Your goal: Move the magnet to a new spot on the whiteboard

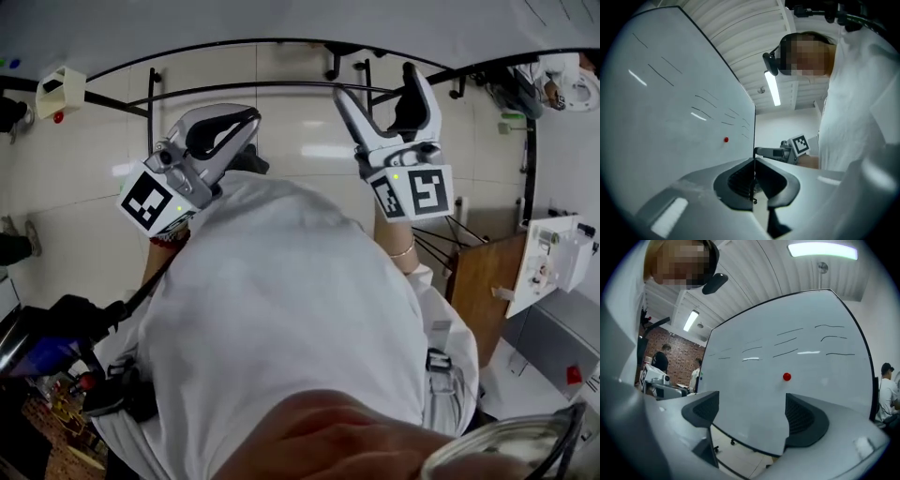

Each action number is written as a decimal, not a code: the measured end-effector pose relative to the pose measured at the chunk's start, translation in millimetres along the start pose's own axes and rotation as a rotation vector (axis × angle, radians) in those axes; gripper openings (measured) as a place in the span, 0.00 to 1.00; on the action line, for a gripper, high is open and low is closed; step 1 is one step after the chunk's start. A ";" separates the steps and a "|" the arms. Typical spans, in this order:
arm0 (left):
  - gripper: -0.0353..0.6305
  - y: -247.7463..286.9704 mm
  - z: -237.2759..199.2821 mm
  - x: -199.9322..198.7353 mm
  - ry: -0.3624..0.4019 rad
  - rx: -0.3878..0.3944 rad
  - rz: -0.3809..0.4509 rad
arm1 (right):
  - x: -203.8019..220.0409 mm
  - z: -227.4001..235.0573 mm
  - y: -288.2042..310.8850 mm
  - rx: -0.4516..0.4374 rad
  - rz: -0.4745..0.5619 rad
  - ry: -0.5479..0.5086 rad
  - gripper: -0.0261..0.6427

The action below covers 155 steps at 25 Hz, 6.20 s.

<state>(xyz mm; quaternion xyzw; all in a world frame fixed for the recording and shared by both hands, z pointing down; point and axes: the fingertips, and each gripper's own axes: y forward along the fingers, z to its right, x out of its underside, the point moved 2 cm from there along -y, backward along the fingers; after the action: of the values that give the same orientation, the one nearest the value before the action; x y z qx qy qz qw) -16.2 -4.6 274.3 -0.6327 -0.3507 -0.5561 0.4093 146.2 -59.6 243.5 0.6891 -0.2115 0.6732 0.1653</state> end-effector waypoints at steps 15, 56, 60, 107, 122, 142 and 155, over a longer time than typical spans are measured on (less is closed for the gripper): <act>0.06 4.2 -148.2 30.2 -0.038 0.189 -0.107 | -34.7 53.8 130.4 0.328 0.042 -0.131 0.26; 0.06 48.9 -61.5 83.7 0.766 0.844 -0.452 | -47.4 49.7 124.0 0.329 0.015 -0.168 0.23; 0.06 37.1 -51.0 89.9 0.778 0.867 -0.472 | -43.7 32.7 106.8 0.327 0.004 -0.159 0.23; 0.06 -119.3 48.0 45.7 -0.252 -0.331 -0.120 | -18.9 -45.4 -159.0 0.087 0.042 0.068 0.23; 0.06 -159.8 6.7 53.5 -0.301 -0.233 -0.084 | -10.4 -104.9 -114.9 0.084 0.013 0.097 0.23; 0.06 -71.5 -35.2 21.2 -0.250 -0.174 -0.004 | -28.5 -7.4 -71.9 0.111 0.067 0.081 0.23; 0.06 34.2 -70.7 27.7 0.010 -0.205 -0.200 | -5.4 72.9 -7.7 0.091 0.016 0.126 0.23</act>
<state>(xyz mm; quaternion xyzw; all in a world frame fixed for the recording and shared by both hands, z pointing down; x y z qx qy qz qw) -11.1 -83.5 300.7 -0.6302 -0.3512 -0.6301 0.2871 212.7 -90.0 235.7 0.6505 -0.1754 0.7253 0.1415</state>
